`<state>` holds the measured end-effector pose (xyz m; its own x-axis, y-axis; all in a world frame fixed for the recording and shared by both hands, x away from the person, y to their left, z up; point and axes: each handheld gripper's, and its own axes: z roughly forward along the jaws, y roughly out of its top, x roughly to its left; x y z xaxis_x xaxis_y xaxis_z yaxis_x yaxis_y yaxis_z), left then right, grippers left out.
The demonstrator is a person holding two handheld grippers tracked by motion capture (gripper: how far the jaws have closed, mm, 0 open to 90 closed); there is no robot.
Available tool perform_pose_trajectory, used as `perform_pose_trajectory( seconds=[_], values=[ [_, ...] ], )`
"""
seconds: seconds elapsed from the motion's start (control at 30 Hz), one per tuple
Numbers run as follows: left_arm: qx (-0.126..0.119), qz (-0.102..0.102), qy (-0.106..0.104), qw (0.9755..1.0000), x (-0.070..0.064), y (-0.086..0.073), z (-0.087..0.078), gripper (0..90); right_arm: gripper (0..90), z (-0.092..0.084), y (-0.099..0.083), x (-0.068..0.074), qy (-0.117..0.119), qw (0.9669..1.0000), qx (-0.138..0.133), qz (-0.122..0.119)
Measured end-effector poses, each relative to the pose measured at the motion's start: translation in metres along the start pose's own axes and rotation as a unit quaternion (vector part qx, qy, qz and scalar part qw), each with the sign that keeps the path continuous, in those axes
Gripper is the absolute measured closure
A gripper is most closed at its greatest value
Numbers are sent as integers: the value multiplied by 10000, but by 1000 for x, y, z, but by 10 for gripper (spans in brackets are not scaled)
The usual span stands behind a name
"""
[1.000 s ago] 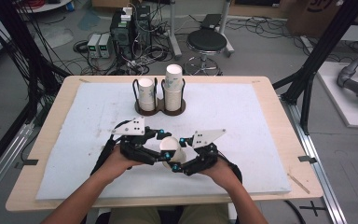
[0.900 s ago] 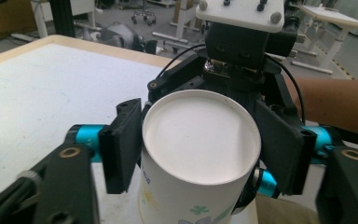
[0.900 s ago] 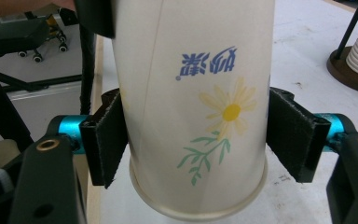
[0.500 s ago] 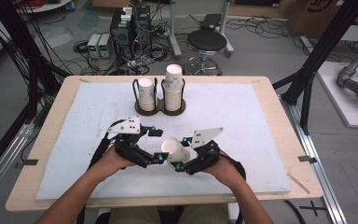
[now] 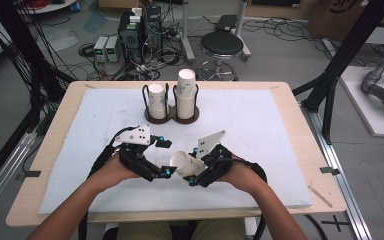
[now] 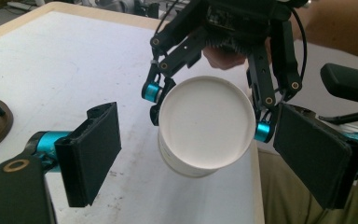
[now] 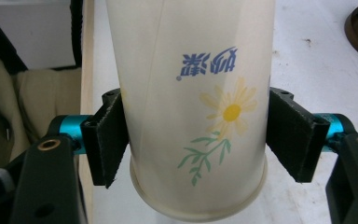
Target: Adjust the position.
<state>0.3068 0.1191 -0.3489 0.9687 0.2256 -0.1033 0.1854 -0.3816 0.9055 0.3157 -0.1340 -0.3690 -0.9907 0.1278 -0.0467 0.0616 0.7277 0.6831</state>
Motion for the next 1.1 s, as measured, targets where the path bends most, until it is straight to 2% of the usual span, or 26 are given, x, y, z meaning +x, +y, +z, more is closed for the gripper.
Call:
perform_pose_trajectory(
  seconds=[0.3,0.57,0.8,1.1],
  values=[
    [252,70,-71,9996,-1,1,3,148,279,-2,10,-1,73,9989,432,-140],
    [501,97,-112,9986,-1,1,11,155,279,0,18,-1,93,9955,888,-328],
    [725,137,-240,9970,-2,-1,21,194,278,5,22,3,151,9935,1034,-441],
    [869,112,-327,9956,-2,-2,26,284,278,8,22,6,176,9916,1222,-390]
  ],
)
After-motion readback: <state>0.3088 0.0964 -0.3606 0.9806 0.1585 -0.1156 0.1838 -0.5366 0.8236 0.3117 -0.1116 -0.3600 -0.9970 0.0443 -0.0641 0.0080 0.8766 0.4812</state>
